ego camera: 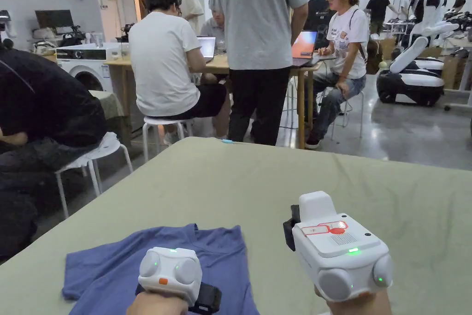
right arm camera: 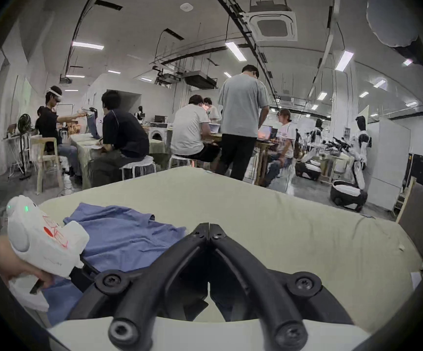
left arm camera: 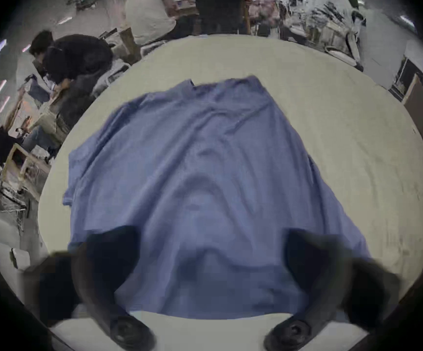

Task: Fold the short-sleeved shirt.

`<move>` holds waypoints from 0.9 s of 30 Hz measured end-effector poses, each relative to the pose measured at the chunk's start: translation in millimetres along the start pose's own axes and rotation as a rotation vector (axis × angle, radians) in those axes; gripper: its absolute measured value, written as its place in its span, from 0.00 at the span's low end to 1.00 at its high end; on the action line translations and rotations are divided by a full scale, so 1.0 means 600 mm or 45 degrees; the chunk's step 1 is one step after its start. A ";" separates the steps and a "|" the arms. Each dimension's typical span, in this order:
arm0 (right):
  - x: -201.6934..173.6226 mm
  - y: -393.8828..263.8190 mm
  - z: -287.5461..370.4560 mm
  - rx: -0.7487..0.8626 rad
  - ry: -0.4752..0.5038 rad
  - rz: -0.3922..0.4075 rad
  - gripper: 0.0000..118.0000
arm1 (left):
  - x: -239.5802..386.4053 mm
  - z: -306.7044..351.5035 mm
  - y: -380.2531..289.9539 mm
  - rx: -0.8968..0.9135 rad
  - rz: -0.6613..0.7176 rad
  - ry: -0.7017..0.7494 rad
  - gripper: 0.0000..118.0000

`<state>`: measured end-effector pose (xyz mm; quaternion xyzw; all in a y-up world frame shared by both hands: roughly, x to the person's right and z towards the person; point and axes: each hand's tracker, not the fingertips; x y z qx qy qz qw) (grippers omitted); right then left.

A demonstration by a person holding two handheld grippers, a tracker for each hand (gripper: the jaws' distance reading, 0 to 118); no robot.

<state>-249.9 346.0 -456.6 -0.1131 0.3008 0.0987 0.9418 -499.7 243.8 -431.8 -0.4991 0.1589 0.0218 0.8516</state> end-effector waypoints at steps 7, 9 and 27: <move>0.021 -0.021 -0.013 -0.042 -0.013 -0.045 0.00 | 0.018 -0.060 -0.005 -0.145 0.046 -0.056 0.68; 0.029 -0.029 -0.011 -0.055 -0.015 -0.050 0.00 | 0.014 -0.062 -0.013 -0.147 0.060 -0.096 0.52; 0.218 0.005 0.185 0.034 -0.297 -0.119 0.00 | 0.213 0.173 0.094 0.297 -0.189 -0.386 0.00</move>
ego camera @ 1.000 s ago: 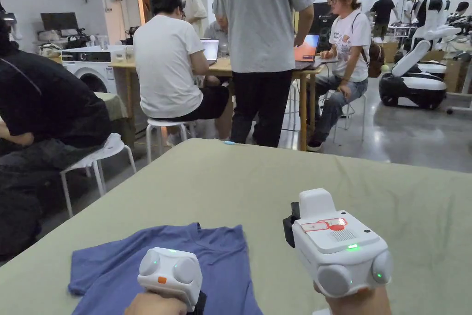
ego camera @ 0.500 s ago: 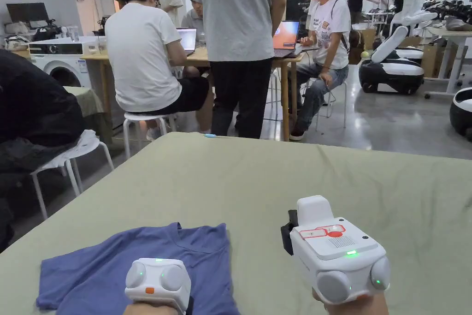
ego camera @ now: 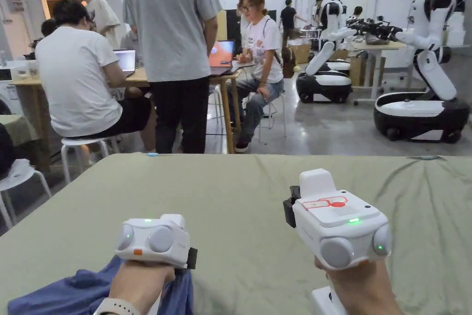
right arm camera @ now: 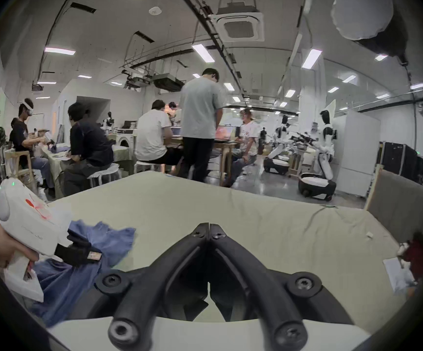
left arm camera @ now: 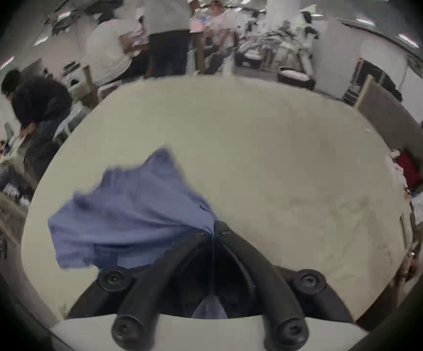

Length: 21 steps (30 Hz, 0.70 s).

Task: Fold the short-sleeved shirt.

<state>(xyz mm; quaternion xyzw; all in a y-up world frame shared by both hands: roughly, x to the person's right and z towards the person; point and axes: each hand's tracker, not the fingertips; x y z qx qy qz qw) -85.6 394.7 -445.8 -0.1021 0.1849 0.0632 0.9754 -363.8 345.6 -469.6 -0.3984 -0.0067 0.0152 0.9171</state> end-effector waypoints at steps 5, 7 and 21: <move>0.132 0.010 0.093 0.012 -0.212 -0.009 0.00 | 0.216 0.039 0.083 0.138 -0.177 -0.257 0.00; 0.185 0.009 0.130 0.012 -0.289 -0.010 0.00 | 0.312 0.056 0.100 0.175 -0.255 -0.362 0.00; 0.452 -0.105 0.306 -0.081 -0.627 -0.068 0.00 | 0.755 -0.131 -0.068 -0.174 -0.575 -0.507 0.00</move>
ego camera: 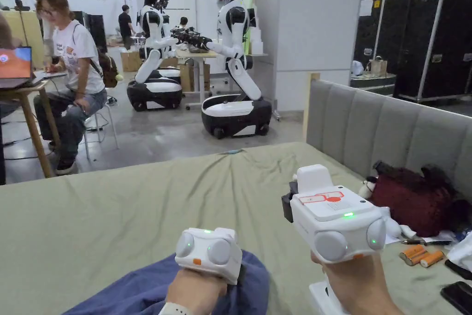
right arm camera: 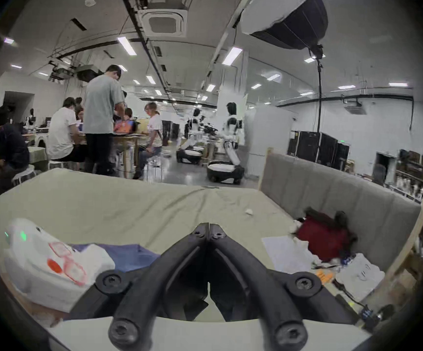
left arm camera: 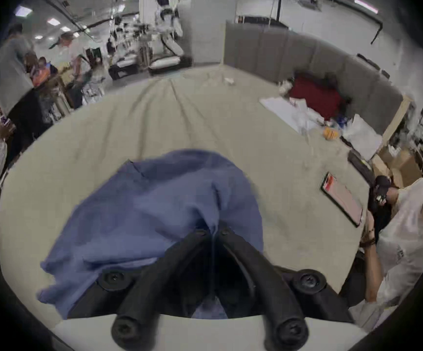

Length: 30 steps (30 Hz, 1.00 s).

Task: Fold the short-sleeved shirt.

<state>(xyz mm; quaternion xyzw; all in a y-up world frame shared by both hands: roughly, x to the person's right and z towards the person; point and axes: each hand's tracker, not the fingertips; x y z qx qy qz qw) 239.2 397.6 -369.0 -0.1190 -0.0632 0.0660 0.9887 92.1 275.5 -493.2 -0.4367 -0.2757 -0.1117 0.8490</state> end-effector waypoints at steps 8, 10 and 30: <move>0.048 -0.064 -0.031 -0.097 -0.020 -0.016 0.00 | 0.006 -0.032 -0.004 0.026 -0.007 -0.022 0.16; 0.046 -0.069 -0.028 -0.106 -0.017 -0.011 0.00 | -0.004 -0.003 -0.003 0.146 -0.007 -0.059 0.84; -0.236 0.004 -0.016 -0.098 0.275 -0.016 0.00 | -0.435 0.398 -0.281 0.386 0.385 0.663 0.00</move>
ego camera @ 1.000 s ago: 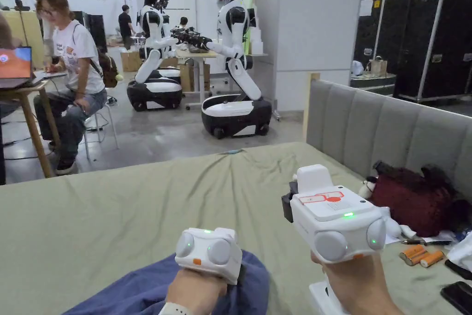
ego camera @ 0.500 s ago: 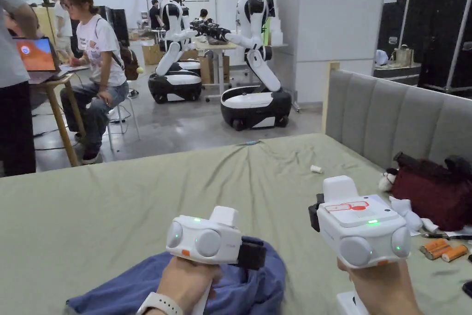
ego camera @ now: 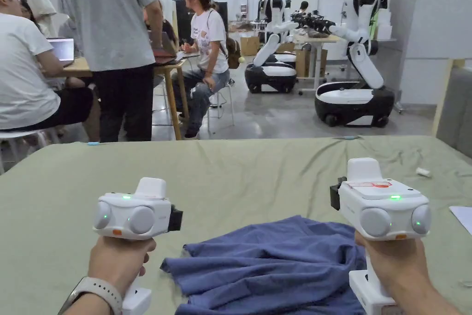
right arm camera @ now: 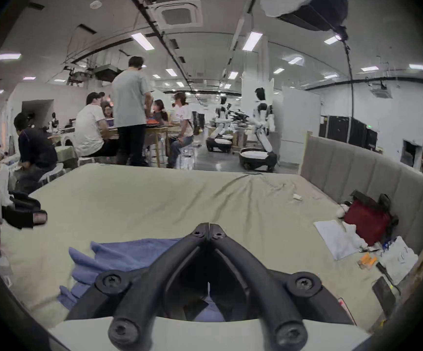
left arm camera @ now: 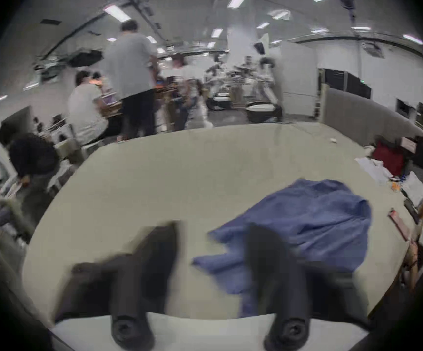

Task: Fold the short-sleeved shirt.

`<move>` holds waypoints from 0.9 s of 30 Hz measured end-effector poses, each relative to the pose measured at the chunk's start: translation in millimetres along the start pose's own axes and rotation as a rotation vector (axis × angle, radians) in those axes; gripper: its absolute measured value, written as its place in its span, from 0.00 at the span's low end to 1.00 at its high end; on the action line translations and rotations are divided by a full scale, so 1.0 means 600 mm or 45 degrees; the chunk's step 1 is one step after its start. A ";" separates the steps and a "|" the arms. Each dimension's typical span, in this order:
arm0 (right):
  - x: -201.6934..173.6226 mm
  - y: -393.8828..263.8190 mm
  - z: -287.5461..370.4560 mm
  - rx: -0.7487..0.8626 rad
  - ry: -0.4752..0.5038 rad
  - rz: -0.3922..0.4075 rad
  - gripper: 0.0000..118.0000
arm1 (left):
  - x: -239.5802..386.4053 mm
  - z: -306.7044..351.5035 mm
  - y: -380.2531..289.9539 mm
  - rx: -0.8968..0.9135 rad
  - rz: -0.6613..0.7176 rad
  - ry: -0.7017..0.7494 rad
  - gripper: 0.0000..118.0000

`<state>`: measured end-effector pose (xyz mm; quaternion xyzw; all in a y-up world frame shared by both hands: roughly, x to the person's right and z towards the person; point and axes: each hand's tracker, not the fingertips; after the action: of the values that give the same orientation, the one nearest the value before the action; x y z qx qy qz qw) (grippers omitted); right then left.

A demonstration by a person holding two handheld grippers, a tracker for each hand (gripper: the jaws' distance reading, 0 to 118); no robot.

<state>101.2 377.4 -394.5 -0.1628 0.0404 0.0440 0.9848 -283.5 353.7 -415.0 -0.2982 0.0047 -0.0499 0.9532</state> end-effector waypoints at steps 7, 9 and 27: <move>-0.049 0.002 -0.021 -0.002 0.064 0.045 0.00 | -0.031 -0.030 -0.035 -0.189 -0.006 0.002 0.00; -0.041 -0.004 -0.034 -0.008 0.066 0.055 0.00 | -0.022 -0.061 -0.036 -0.300 0.030 -0.035 0.00; 0.019 -0.058 -0.143 -0.098 0.008 0.085 0.00 | -0.006 -0.254 -0.054 -0.482 0.347 -0.008 0.87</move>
<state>110.6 317.6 -465.8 -0.1994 0.0472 0.0778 0.9757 -296.0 240.7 -522.0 -0.4683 0.0512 0.0820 0.8782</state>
